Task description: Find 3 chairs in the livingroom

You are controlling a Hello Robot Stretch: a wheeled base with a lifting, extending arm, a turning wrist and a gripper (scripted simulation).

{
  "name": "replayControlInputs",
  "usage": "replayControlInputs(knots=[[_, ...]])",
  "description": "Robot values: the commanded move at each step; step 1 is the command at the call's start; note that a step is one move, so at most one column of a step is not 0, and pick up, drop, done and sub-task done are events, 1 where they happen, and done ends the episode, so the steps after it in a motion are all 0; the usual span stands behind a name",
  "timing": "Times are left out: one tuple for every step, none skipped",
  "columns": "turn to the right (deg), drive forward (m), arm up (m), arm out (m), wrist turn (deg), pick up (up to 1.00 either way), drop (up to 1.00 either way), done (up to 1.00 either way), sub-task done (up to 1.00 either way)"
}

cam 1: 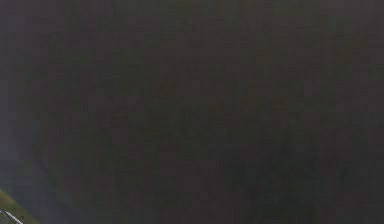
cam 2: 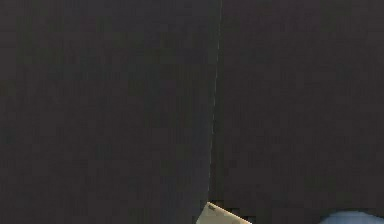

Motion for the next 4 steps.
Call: replayControlInputs(knots=[[0.0,0.05,0.0,0.0,0.0,0.0,0.0,0.0,0.0],[-45.0,0.0,0.0,0.0,0.0,0.0,0.0,0.0,0.0],[-9.0,0.0,0.0,0.0,0.0,0.0,0.0,0.0,0.0],[0.0,0.4,0.0,0.0,0.0,0.0,0.0,0.0,0.0]])
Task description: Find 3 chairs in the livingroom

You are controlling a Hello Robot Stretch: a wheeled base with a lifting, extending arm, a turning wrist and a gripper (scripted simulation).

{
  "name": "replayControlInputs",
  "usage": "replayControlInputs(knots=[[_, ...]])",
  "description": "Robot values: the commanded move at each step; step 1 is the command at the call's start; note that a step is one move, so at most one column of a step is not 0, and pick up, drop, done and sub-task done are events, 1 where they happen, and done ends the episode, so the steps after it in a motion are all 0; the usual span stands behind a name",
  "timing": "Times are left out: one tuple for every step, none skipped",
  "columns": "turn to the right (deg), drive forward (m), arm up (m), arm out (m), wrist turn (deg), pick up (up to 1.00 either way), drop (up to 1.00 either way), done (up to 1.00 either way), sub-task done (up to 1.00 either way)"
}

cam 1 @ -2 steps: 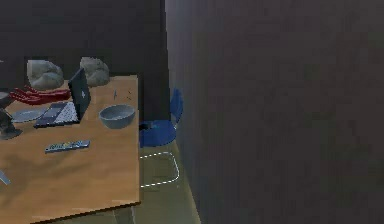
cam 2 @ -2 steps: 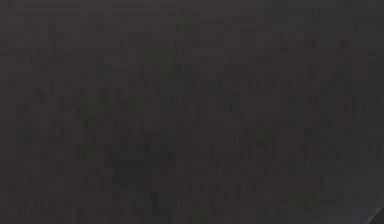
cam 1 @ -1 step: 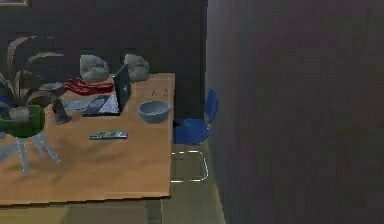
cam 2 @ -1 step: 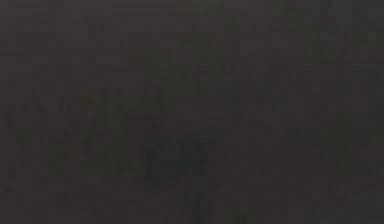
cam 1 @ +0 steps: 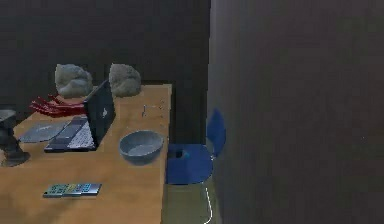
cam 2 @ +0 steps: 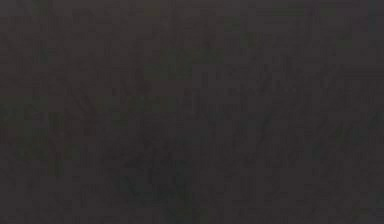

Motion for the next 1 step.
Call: replayControlInputs(knots=[[0.0,0.0,0.0,0.0,0.0,0.0,0.0,1.0,0.0]])
